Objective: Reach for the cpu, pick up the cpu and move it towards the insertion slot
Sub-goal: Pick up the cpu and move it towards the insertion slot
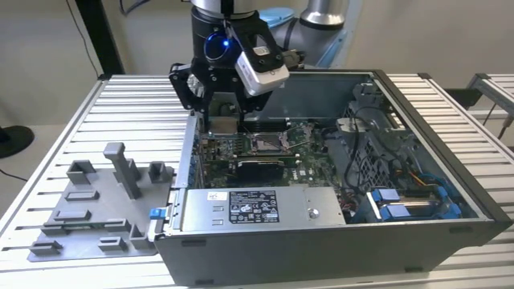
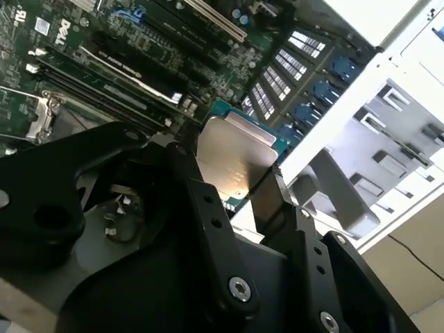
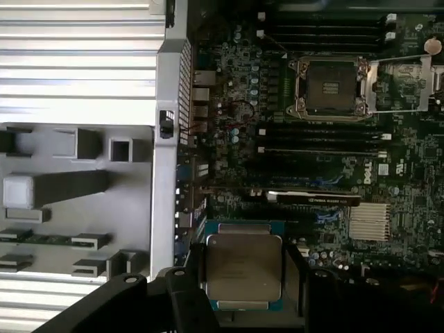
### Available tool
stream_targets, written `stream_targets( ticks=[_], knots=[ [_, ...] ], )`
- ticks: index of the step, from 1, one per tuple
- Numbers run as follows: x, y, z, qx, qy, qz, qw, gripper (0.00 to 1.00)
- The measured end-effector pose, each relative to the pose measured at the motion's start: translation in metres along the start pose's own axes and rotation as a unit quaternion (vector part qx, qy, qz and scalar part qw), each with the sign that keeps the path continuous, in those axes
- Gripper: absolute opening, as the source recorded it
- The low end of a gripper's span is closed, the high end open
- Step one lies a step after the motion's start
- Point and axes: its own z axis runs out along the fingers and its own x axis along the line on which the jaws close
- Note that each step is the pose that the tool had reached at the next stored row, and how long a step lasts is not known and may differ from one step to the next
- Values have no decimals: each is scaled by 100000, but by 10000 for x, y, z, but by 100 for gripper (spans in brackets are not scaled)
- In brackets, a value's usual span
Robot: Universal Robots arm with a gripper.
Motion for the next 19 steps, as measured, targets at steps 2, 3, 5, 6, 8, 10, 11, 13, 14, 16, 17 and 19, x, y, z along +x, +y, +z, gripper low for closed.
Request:
stream_targets(
  ticks=[2,3,5,6,8,10,11,13,14,16,17,19],
  knots=[
    [-70,-1,-4,-1,43,-1,100000,0],
    [-102,-1,-6,-2,65,5,100000,0],
    [-167,-1,-9,-4,101,2,100000,0],
    [-198,-2,-11,-3,119,1,100000,0],
    [-260,-2,-15,0,150,3,100000,0],
    [-321,-3,-18,-3,184,6,100000,0],
    [-349,-3,-19,-2,200,7,100000,0],
    [-404,-4,-22,-3,234,8,100000,0],
    [-428,-4,-24,-2,247,10,100000,0],
    [-480,-4,-27,-4,275,8,100000,0],
    [-504,-5,-28,-1,285,10,100000,0],
    [-550,-5,-30,-6,296,7,100000,0]
  ],
)
